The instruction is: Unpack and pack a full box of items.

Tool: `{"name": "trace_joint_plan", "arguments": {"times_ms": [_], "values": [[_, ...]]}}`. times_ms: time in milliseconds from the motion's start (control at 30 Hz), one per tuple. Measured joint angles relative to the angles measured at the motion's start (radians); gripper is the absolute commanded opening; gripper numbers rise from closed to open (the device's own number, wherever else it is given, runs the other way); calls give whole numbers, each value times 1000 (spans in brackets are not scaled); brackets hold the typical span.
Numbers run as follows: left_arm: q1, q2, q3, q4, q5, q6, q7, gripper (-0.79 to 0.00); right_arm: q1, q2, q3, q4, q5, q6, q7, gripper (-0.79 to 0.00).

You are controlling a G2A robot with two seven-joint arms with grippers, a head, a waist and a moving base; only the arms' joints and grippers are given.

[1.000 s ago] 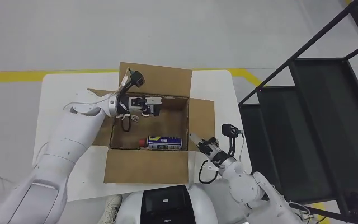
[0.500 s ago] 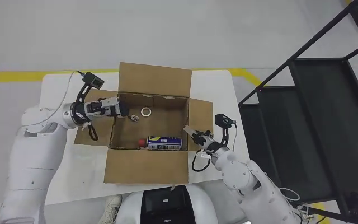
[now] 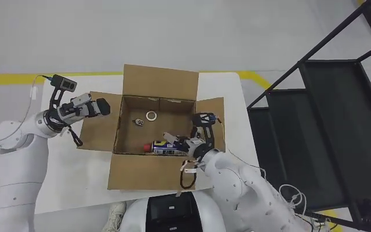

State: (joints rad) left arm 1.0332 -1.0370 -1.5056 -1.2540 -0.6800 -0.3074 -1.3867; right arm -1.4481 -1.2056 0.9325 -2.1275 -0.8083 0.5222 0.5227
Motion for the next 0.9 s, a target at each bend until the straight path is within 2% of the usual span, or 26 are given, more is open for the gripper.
{"name": "trace_joint_plan", "arguments": {"times_ms": [133,267,900], "values": [[-14,3,7,35,6,6,-24,0,122,-32,-123,90,-75,80,45,0],[-21,3,14,45,11,14,-35,0,206,-58,-190,153,-99,128,75,0],[-20,3,13,44,11,13,-34,0,206,-58,-189,152,-98,128,75,0]]}}
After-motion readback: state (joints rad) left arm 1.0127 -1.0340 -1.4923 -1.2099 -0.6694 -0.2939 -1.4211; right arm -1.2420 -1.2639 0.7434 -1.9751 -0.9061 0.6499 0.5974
